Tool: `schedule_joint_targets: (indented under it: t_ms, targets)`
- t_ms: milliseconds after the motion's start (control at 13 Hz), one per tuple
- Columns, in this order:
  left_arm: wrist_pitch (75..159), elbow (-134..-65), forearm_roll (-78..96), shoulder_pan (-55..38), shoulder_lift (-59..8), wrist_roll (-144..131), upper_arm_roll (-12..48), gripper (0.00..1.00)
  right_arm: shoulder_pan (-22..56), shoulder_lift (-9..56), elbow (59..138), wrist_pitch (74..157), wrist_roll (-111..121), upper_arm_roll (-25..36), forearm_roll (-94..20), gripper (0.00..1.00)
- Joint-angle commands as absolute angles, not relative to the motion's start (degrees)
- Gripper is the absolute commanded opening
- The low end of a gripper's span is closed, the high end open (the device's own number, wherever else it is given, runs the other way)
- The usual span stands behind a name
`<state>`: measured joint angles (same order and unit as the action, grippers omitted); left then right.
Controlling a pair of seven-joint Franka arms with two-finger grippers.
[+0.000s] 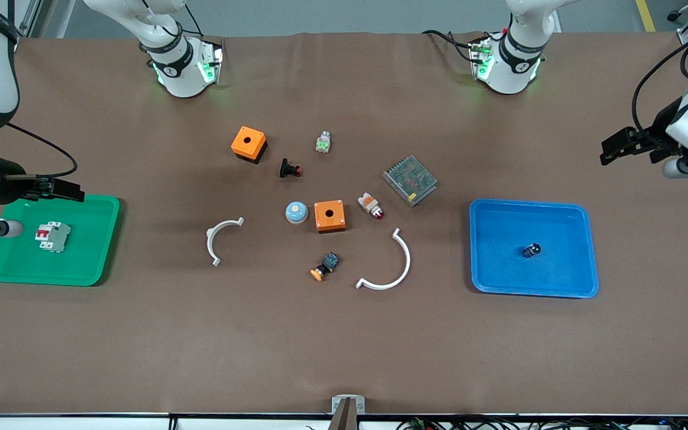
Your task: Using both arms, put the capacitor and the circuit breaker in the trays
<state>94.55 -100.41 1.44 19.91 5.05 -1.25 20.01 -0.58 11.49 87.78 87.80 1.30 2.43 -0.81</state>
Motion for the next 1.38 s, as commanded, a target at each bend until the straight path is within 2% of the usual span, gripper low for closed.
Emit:
schedule_joint_targets:
  t_ms: [0, 231, 615, 1077, 1308]
  targets:
    - [93.3, -94.2, 2.0, 20.5, 0.4, -1.0, 20.1, 0.99, 0.6, 9.9, 88.5, 86.9, 1.1, 2.5, -0.4, 1.0]
    - [93.5, -87.6, 1.5, 20.4, -4.3, -1.8, 20.1, 0.99, 1.1, 9.9, 88.4, 87.0, 1.1, 2.5, -0.4, 1.0]
    - [94.9, -87.3, 1.3, 20.3, -5.4, -2.0, 20.1, 1.0, 0.8, 10.4, 85.7, 86.8, 0.6, 2.9, -0.4, 1.0]
    - [94.9, -87.3, 1.2, 20.7, -5.4, -1.9, 20.0, 1.0, -0.2, 9.7, 83.0, 81.8, 0.7, 2.8, -0.8, 1.0]
    - [94.9, -87.3, 1.2, 20.9, -5.4, -1.9, 20.1, 1.0, -0.1, 5.6, 84.7, 82.5, 0.9, 2.8, -0.6, 1.0]
